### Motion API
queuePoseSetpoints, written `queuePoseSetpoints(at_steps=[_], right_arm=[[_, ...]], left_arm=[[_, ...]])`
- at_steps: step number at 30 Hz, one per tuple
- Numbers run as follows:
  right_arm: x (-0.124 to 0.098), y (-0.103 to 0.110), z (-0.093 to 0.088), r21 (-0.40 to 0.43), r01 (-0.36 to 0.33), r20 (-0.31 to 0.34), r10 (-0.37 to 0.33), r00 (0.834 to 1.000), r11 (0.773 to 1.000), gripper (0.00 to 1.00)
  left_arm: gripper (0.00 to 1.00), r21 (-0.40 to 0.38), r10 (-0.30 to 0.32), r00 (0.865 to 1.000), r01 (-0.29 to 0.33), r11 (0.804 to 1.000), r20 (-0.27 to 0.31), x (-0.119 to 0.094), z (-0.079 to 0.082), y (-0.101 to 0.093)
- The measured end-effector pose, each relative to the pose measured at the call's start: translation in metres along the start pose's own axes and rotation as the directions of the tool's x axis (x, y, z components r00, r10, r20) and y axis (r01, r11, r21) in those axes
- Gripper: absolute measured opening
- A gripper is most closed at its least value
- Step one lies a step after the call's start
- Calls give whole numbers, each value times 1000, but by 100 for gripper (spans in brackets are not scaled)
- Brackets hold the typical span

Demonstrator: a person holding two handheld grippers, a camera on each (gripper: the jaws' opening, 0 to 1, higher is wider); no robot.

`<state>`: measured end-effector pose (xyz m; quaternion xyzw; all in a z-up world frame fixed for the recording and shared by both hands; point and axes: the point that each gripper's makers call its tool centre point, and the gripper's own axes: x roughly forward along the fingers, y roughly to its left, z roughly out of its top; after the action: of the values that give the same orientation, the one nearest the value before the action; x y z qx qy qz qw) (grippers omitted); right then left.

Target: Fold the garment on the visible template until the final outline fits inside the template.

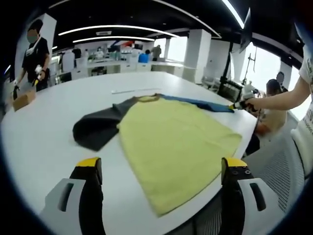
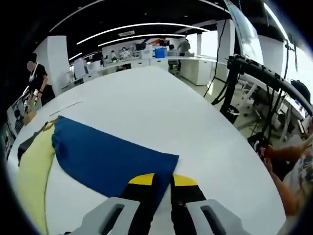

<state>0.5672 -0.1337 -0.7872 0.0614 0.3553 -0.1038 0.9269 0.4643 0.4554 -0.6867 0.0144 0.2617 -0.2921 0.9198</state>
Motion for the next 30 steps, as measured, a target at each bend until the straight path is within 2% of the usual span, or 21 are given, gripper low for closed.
queuePoseSetpoints(at_steps=[10,15,20,27,30], right_arm=[[-3,7,2,48,9,-4,-9,1000,999,0],[-1,4,7,32,3,-21,-2,1000,999,0],[-4,3,17,13,-3,-10,3,1000,1000,0],[6,-3,27,-36,8,-16,-8,1000,999,0],[8,-7,37,-52,13,-9,-13,1000,999,0]], left_arm=[[98,4,7,1000,-7,1000,0,-2,-5,10],[99,7,21,1000,-21,1000,3,-4,-7,17],[99,15,24,1000,-24,1000,0,-4,-8,21],[99,18,20,1000,-20,1000,-10,-1,-14,26],[99,25,16,1000,-16,1000,-14,-1,-15,27]])
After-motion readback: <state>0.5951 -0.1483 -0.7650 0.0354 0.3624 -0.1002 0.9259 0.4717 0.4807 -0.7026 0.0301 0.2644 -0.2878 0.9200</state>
